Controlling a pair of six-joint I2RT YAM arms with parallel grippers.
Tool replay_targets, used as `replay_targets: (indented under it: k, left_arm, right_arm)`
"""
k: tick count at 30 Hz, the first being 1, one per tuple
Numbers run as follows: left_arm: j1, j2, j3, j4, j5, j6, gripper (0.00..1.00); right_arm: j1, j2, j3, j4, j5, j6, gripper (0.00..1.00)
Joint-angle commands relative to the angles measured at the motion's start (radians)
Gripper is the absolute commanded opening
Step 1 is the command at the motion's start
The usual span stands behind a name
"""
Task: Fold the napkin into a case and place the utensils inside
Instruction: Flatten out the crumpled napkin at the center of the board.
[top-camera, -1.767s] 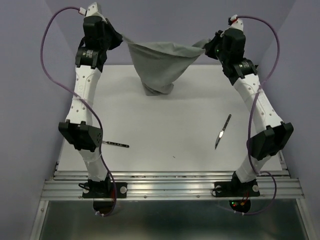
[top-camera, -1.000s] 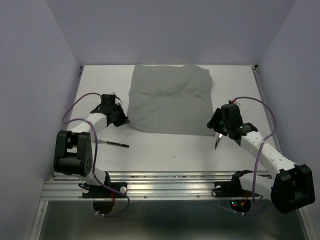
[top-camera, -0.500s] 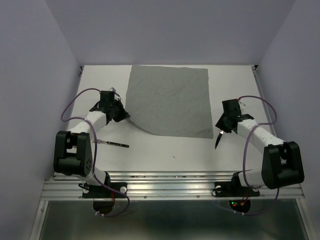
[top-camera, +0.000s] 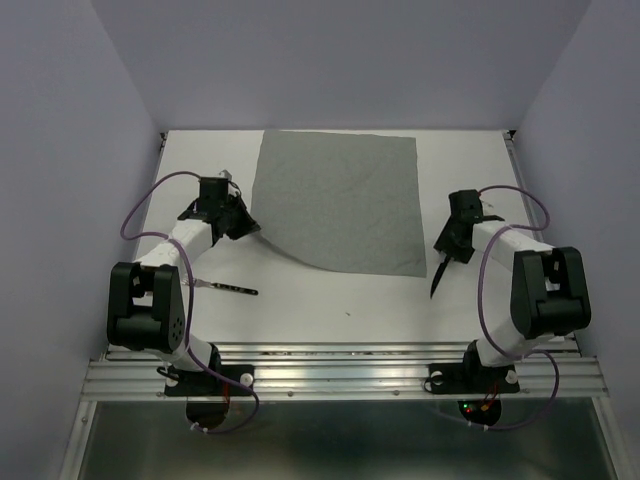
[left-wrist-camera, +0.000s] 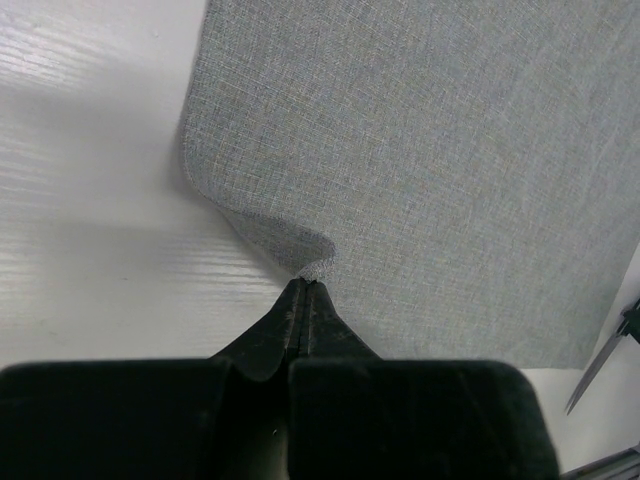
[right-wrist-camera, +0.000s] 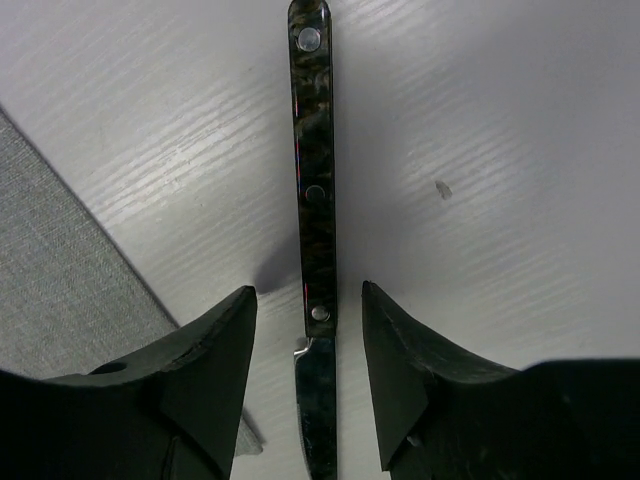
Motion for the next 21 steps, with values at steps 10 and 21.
replay_targets:
  k: [10, 21]
  left_arm:
    - [-0.005, -0.035, 0.041, -0.015, 0.004, 0.029, 0.0]
    - [-0.006, -0.051, 0.033, -0.02, 0.009, 0.025, 0.0]
  right_arm:
    - [-0.055, 0.15, 0.147, 0.06, 0.094, -0.178, 0.17]
    - [-0.055, 0.278, 0.228, 0.264, 0.318, -0.641, 0.17]
